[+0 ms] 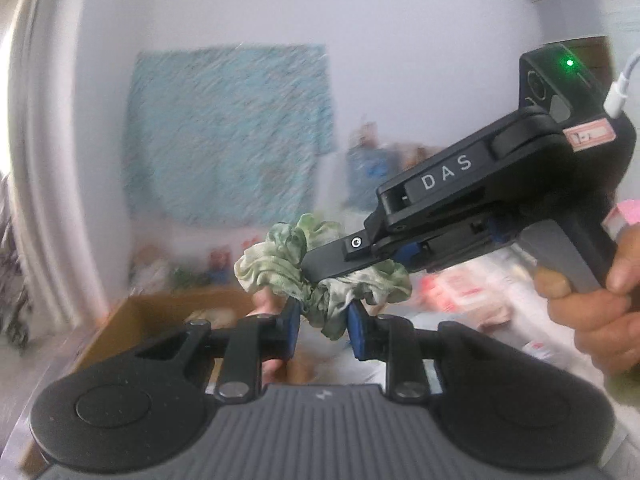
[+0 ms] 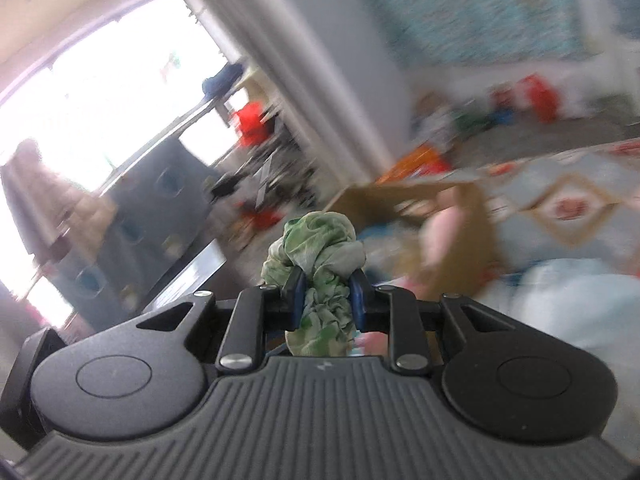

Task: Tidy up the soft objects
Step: 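Carry the scrunchie in the right tool into the box and release it, then move the right tool back to the white yogurt cup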

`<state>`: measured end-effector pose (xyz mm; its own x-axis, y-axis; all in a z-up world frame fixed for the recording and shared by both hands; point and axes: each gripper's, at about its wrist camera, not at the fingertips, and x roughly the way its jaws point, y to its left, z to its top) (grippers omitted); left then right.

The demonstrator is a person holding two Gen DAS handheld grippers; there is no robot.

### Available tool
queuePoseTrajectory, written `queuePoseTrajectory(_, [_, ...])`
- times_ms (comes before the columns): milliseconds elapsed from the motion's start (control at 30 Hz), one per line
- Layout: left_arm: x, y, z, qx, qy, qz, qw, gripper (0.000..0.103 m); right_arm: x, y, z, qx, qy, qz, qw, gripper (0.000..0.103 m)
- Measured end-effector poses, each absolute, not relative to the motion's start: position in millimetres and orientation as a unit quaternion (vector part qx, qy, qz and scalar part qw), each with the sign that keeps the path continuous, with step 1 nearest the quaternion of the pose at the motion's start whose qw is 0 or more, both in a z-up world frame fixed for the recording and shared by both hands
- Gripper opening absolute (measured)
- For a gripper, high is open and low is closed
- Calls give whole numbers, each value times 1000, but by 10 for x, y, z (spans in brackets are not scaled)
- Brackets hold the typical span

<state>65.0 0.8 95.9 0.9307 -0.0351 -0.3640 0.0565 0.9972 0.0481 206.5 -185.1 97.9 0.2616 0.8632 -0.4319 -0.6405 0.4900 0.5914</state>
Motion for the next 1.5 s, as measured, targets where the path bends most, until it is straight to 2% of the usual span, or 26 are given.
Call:
queuePoseTrajectory(267, [628,875,631,-73,279,-1,957,26,2197,-618,580,79,479,507,713,23])
queuePoseTrajectory(500, [632,1175,348,-97,326,-2,940,27,2123,-171,201,29,538,486,688,24])
queuePoseTrajectory(533, [649,1199,325,-95,331,-5,939,30,2121,-134,140,24,544,484,685,24])
queuePoseTrajectory(667, [535,1288,258,-79,340,-8,937,56,2175,16,-90,6,576,475,665,26])
queuePoseTrajectory(800, [469,1338,246,-69,341,4,937,64,2222,152,-343,-11,612,453,648,31])
queuePoseTrajectory(867, [453,1367,250,-74,338,6,938,69,2224,183,-429,-17,620,444,647,36])
queuePoseTrajectory(900, [439,1388,251,-76,335,7,939,70,2233,195,-461,-17,622,441,647,44])
queuePoseTrajectory(967, [401,1397,264,-78,328,13,941,72,2258,183,-502,-8,626,440,644,45])
queuePoseTrajectory(1067, [345,1397,330,-80,316,20,945,75,2274,133,-483,15,623,447,641,50])
queuePoseTrajectory(1233, [281,1247,465,-60,277,15,959,86,2292,-157,-170,83,568,490,657,71])
queuePoseTrajectory(1333, [241,1070,529,-47,254,-2,966,91,2248,-546,60,142,523,513,666,74])
queuePoseTrajectory(1500, [279,665,598,-56,243,-70,966,93,2066,-1494,388,187,450,507,711,76])
